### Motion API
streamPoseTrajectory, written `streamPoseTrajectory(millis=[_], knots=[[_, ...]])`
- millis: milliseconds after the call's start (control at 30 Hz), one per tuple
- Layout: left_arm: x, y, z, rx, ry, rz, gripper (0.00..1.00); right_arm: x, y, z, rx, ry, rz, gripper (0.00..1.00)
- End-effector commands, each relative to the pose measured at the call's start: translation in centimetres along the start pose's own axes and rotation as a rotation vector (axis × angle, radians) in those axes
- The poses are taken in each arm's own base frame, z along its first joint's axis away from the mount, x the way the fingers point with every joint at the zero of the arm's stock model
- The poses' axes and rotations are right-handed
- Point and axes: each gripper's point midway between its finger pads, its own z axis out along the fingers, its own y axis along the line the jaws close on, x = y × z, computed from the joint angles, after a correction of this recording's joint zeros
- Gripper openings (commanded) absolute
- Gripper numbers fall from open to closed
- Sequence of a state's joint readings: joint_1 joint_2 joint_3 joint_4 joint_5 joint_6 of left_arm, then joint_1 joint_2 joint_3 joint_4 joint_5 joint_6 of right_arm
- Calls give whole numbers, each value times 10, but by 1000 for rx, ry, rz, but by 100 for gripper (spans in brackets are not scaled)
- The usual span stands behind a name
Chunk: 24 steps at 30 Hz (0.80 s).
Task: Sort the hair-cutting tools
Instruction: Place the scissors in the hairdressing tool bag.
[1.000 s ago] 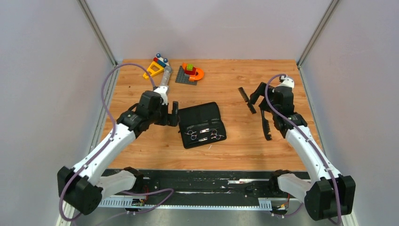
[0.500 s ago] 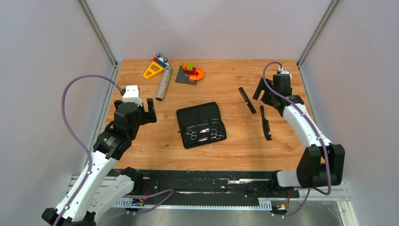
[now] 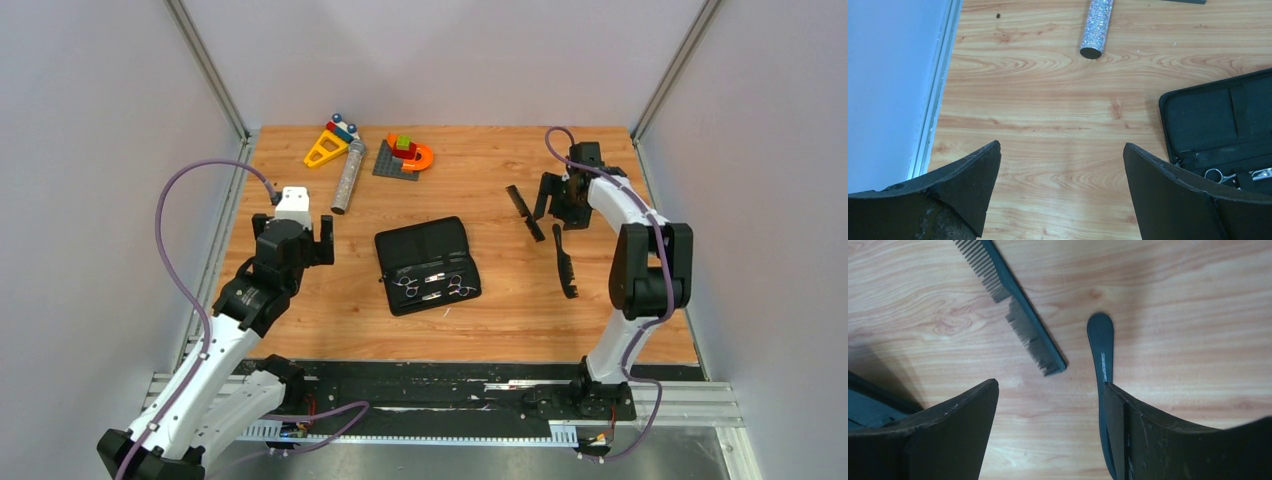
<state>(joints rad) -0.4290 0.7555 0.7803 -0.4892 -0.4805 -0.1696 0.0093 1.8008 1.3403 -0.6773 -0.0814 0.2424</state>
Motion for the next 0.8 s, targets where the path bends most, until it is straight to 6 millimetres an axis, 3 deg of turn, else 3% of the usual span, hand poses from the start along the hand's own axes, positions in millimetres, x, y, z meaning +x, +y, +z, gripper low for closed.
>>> streamPoseTrajectory(millis=[0, 200, 400, 767], knots=[[-13, 3, 4, -13, -49, 5, 100, -14, 12, 12, -47, 31, -85, 77], [-12, 4, 5, -14, -48, 12, 100, -31, 21, 35, -51, 32, -160, 77], [-10, 4, 6, -18, -45, 20, 100, -41, 33, 58, -24, 37, -249, 67], [-8, 5, 9, -24, -35, 25, 100, -22, 42, 102, 39, 121, -372, 52]])
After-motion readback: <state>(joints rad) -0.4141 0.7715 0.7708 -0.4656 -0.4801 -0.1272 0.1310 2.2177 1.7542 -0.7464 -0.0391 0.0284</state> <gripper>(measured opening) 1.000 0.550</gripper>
